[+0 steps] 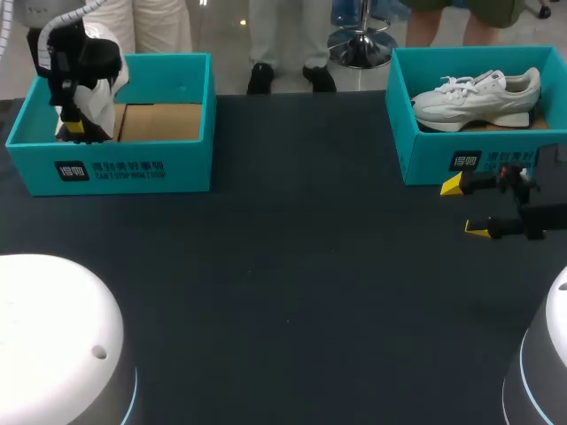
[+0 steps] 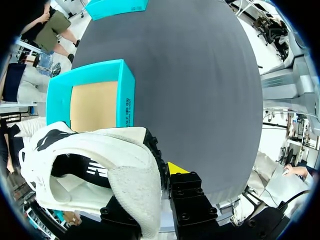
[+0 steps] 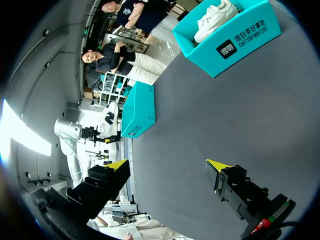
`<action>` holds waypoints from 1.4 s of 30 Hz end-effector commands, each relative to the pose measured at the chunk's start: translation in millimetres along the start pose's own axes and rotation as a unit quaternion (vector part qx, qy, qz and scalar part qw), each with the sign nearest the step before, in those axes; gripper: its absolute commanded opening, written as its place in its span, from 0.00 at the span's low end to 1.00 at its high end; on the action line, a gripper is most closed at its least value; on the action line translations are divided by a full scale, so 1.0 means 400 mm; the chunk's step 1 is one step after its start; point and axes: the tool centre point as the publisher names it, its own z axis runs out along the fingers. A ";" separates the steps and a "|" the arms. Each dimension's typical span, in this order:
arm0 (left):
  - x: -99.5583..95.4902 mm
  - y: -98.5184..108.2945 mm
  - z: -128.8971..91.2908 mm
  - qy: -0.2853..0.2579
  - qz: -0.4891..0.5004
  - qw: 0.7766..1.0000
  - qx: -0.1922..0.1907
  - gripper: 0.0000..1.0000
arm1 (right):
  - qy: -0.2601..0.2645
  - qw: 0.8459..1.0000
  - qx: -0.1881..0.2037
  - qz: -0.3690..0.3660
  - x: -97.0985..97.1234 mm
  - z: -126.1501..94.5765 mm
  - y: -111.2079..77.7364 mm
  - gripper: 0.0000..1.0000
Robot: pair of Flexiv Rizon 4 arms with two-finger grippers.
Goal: Take the shoe out of the shoebox, open the shoe tongue, remove and reinsert the insole, then place the shoe into the shoebox
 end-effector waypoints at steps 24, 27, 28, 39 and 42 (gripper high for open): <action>-0.129 0.199 0.041 0.001 -0.021 1.000 -0.015 0.00 | -0.002 1.000 0.000 0.000 0.001 0.000 -0.003 1.00; -0.129 0.199 0.041 0.001 -0.021 1.000 -0.015 0.00 | -0.002 1.000 0.000 0.000 0.001 0.000 -0.003 1.00; -0.129 0.199 0.041 0.001 -0.021 1.000 -0.015 0.00 | -0.002 1.000 0.000 0.000 0.001 0.000 -0.003 1.00; -0.129 0.199 0.041 0.001 -0.021 1.000 -0.015 0.00 | -0.002 1.000 0.000 0.000 0.001 0.000 -0.003 1.00; -0.134 0.204 0.042 0.010 -0.003 1.000 -0.003 0.00 | -0.002 1.000 0.000 0.000 0.001 0.000 -0.003 1.00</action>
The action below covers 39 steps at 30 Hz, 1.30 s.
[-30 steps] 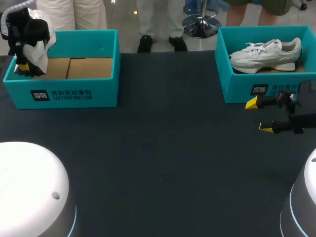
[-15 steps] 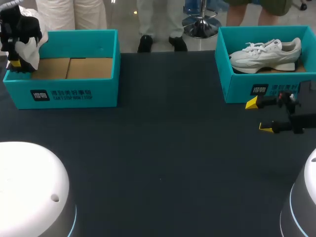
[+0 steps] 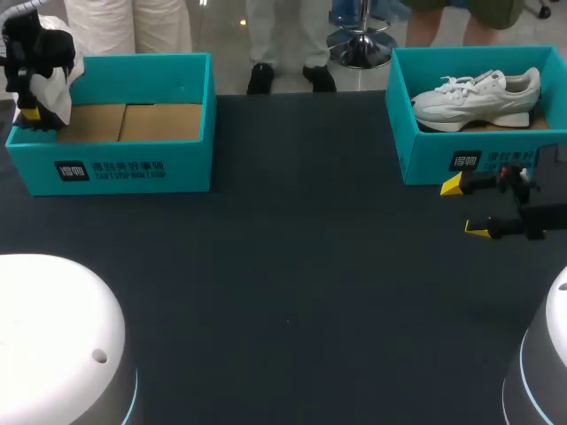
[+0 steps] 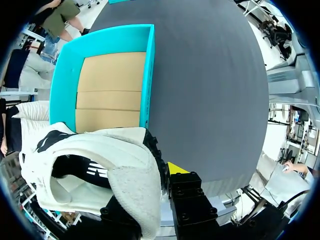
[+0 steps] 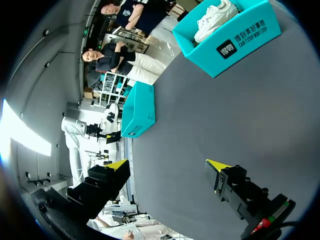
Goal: Take the shoe out of the shoebox, open the shoe tongue, remove and reinsert the insole, then place the shoe into the shoebox
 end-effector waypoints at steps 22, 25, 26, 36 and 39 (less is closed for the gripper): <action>-0.069 0.100 -0.001 0.007 0.461 0.887 0.015 0.00 | -0.002 1.000 0.000 0.000 0.001 0.000 -0.003 1.00; -0.081 0.105 -0.005 0.004 0.501 0.865 0.040 0.00 | -0.002 1.000 0.000 0.000 0.001 0.000 -0.003 1.00; -0.084 0.108 -0.007 -0.002 0.516 0.856 0.039 0.00 | -0.002 1.000 0.000 0.000 0.001 0.000 -0.003 1.00; -0.099 0.104 -0.013 0.004 0.515 0.857 -0.003 0.00 | -0.002 1.000 0.000 0.000 0.001 0.000 -0.003 1.00; -0.099 0.104 -0.013 0.004 0.515 0.857 -0.003 0.00 | -0.002 1.000 0.000 0.000 0.001 0.000 -0.003 1.00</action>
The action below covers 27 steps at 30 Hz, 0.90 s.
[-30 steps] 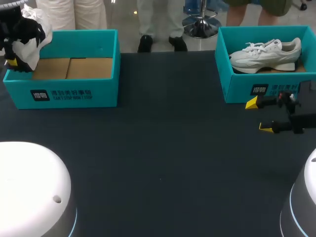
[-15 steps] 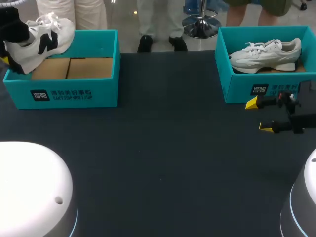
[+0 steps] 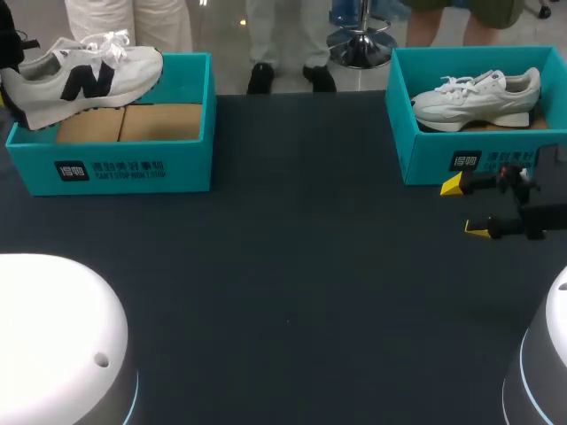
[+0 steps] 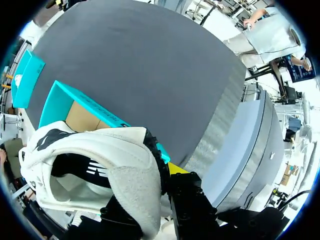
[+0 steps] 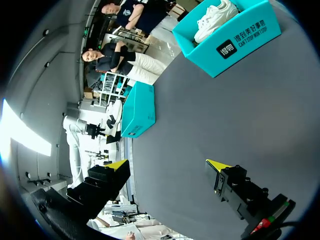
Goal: Take the shoe out of the shoebox, open the shoe tongue, remove and reinsert the insole, then place the shoe into the shoebox
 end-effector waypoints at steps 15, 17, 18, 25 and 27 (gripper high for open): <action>0.003 0.035 -0.005 -0.002 0.164 0.986 -0.042 0.00 | -0.002 1.000 0.000 0.000 0.001 0.000 -0.003 1.00; 0.001 0.056 -0.003 0.001 0.193 0.980 -0.053 0.00 | -0.002 1.000 0.000 0.000 0.001 0.000 -0.003 1.00; 0.002 0.065 -0.002 -0.004 0.215 0.975 -0.055 0.00 | -0.002 1.000 0.000 0.000 0.001 0.000 -0.003 1.00; -0.011 0.104 -0.003 -0.024 0.303 0.951 -0.047 0.00 | -0.002 1.000 0.000 0.000 0.001 0.000 -0.003 1.00; -0.017 0.118 0.001 -0.035 0.313 0.949 -0.035 0.00 | -0.002 1.000 0.000 0.000 0.001 0.000 -0.003 1.00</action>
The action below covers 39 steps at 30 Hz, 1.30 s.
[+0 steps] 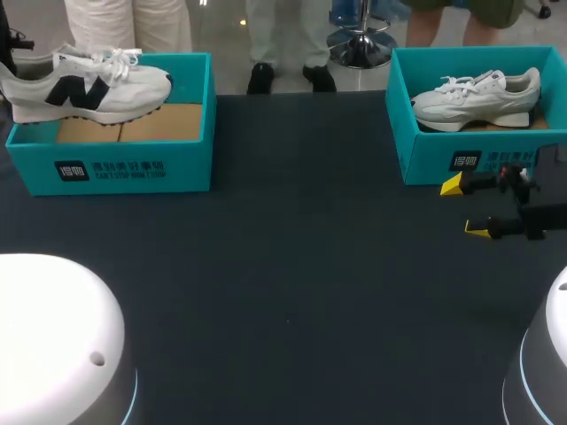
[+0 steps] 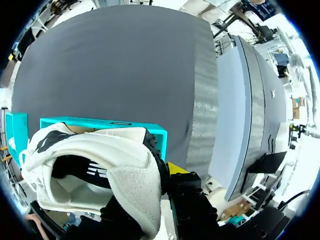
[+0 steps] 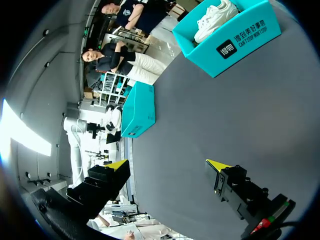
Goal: Take the shoe out of the shoebox, open the shoe tongue, remove and reinsert the insole, then place the shoe into the shoebox
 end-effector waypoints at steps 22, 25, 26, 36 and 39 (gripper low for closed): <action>0.011 0.041 0.010 -0.020 0.031 0.999 0.016 0.00 | -0.002 1.000 0.000 0.000 0.001 0.000 -0.003 1.00; 0.003 0.055 0.020 -0.023 0.029 0.999 0.016 0.00 | -0.002 1.000 0.000 0.000 0.001 0.000 -0.003 1.00; 0.000 0.059 0.023 -0.025 0.025 0.999 0.015 0.00 | -0.002 1.000 0.000 0.000 0.001 0.000 -0.003 1.00; -0.037 0.086 0.068 -0.020 0.027 0.999 0.011 0.00 | -0.002 1.000 0.000 0.000 0.001 0.000 -0.003 1.00; -0.047 0.098 0.087 -0.019 0.030 0.999 0.011 0.00 | -0.002 1.000 0.000 0.000 0.001 0.000 -0.003 1.00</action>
